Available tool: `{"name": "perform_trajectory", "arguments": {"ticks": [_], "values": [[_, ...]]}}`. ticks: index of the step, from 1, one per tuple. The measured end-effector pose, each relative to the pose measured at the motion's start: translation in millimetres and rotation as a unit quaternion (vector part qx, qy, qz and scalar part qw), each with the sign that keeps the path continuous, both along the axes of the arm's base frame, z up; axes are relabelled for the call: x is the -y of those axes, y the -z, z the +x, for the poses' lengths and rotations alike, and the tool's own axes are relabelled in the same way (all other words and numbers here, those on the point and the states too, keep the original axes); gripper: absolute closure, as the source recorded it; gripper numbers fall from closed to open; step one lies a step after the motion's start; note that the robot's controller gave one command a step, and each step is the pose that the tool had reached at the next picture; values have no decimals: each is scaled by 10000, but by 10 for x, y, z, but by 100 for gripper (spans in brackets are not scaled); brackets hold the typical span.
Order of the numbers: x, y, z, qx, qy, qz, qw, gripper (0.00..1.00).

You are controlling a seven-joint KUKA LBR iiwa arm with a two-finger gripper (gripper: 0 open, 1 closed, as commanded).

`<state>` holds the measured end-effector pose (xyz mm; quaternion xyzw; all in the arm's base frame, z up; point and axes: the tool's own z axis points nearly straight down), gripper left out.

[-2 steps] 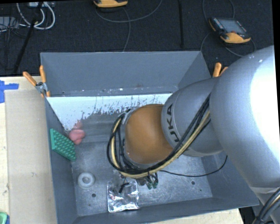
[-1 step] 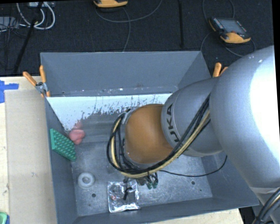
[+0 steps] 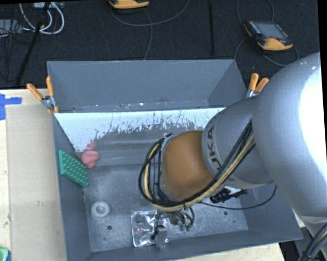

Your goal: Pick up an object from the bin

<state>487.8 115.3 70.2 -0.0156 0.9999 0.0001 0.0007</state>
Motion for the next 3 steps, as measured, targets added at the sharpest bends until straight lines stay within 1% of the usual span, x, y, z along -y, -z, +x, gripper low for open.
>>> {"name": "perform_trajectory", "arguments": {"ticks": [1, 2, 3], "values": [[-1, 2, 2, 3, 5, 3, 10000, 100], [-93, -985, 171, 37, -43, 13, 10000, 100], [-73, -2336, -94, 35, -27, 11, 10000, 100]]}}
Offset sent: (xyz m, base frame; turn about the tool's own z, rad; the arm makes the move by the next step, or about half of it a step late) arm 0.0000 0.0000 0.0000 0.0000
